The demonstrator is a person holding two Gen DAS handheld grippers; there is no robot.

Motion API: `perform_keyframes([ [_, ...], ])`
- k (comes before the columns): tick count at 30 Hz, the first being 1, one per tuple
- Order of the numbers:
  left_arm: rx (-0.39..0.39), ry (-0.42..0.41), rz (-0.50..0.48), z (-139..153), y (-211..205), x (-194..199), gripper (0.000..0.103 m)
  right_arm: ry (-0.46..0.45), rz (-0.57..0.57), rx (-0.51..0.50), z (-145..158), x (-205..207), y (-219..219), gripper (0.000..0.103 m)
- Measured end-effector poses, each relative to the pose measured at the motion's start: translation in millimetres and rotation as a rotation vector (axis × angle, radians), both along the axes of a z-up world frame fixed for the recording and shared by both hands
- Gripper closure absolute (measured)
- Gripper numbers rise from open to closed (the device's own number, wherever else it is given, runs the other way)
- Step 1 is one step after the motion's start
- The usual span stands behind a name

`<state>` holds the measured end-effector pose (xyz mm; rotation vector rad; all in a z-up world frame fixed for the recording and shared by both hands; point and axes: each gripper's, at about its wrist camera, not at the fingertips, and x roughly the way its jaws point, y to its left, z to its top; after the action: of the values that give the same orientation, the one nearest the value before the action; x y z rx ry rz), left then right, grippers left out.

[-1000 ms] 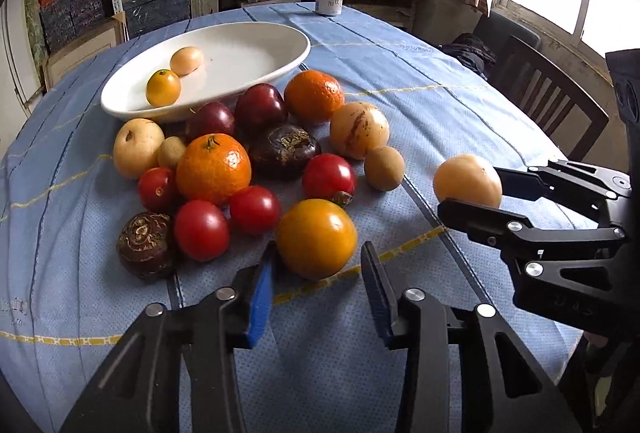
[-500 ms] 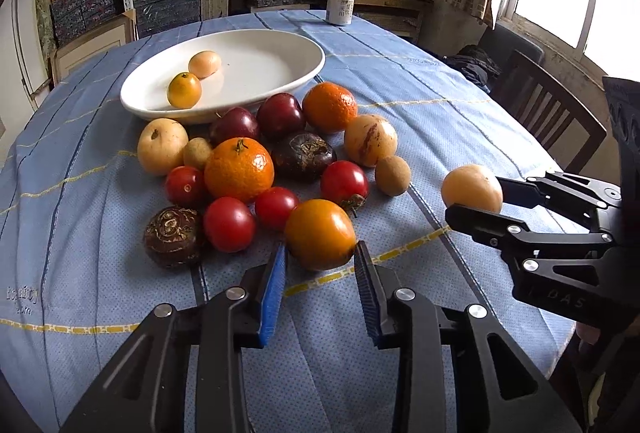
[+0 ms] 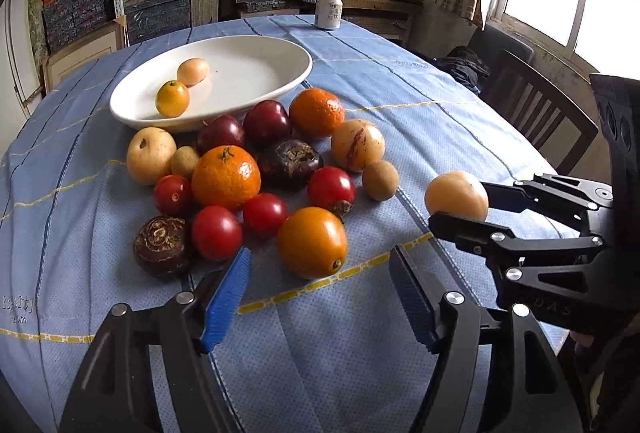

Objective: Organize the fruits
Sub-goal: 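Lift both held fruits and carry them over the white plate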

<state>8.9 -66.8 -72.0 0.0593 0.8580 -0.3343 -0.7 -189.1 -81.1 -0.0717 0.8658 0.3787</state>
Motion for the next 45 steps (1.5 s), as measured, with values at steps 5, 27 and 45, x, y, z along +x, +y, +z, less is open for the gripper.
perform_keyframes([
  [5,0.020,0.022,0.036,-7,-6,14,0.021,0.002,-0.014,0.004,-1,2,-7,0.060],
  [27,0.031,0.015,0.040,2,9,-1,0.066,-0.018,-0.002,0.003,9,3,1,0.059],
  [45,0.021,-0.050,0.140,46,57,25,0.066,-0.118,0.060,0.029,58,34,27,0.059],
])
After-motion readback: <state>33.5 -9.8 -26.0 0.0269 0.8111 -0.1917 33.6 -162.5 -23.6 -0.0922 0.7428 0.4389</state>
